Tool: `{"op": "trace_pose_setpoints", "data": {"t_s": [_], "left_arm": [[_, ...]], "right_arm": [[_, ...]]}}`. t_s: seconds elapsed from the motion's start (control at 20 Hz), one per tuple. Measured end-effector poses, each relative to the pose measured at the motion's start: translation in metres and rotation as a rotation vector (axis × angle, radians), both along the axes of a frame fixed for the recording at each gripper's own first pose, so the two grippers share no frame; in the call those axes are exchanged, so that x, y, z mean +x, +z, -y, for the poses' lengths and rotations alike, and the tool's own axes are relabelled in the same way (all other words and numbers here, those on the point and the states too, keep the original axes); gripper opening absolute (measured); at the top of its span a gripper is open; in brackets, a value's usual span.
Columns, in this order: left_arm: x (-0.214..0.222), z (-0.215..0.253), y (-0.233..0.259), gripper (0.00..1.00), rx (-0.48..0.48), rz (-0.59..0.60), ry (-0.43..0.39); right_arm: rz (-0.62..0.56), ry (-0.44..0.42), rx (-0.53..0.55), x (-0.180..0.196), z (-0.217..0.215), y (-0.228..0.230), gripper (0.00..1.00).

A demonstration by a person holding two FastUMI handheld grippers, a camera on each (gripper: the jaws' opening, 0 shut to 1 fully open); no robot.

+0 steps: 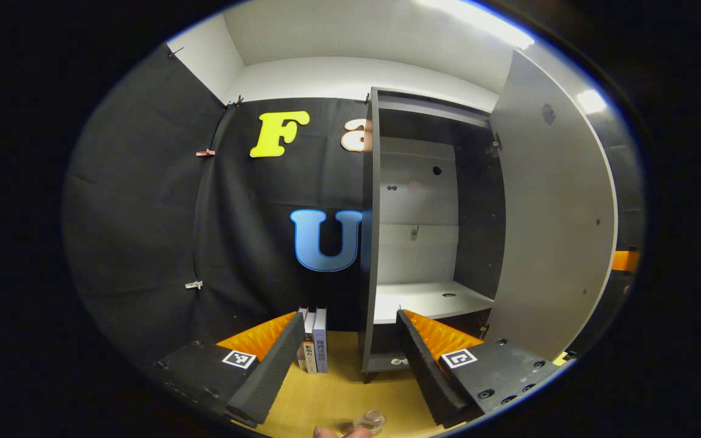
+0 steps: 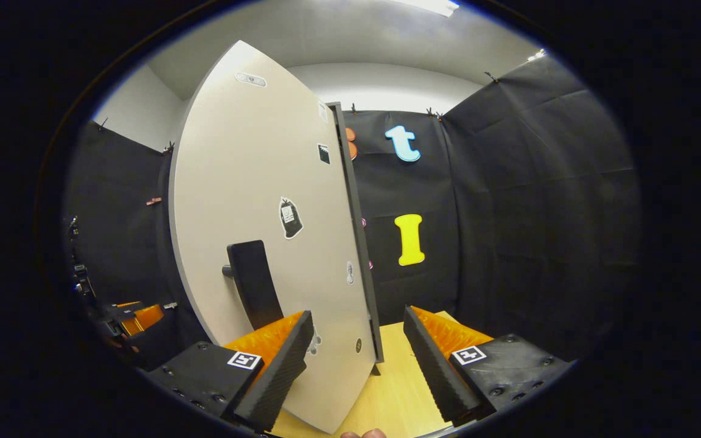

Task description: Open the cabinet door with the right hand, grasp the bottle in the cabinet with the left hand and place it on the coaster, then close the cabinet door with the right hand.

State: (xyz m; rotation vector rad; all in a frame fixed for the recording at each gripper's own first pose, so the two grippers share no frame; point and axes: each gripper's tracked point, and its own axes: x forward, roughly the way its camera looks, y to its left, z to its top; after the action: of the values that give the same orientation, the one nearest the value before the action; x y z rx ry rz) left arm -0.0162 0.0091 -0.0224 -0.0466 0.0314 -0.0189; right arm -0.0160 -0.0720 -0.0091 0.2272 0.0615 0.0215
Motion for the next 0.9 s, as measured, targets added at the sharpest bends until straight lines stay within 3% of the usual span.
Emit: {"op": "trace_pose_setpoints", "data": {"t_s": [0.25, 0.5, 0.65, 0.9], "left_arm": [[-0.003, 0.003, 0.002, 0.95, 0.003, 0.008, -0.004], [-0.004, 0.005, 0.003, 0.95, 0.003, 0.007, -0.007], [-0.007, 0.003, 0.004, 0.95, 0.006, 0.011, -0.005], [-0.009, 0.001, 0.007, 0.93, 0.010, 0.018, -0.005]], "right_arm": [[0.000, 0.096, 0.026, 0.020, -0.034, -0.013, 0.98], [-0.033, 0.251, 0.021, 0.021, -0.103, -0.025, 0.98], [-0.023, 0.257, -0.012, 0.023, -0.107, -0.026, 0.98], [-0.002, 0.192, -0.064, 0.029, -0.101, -0.027, 0.98]]}}
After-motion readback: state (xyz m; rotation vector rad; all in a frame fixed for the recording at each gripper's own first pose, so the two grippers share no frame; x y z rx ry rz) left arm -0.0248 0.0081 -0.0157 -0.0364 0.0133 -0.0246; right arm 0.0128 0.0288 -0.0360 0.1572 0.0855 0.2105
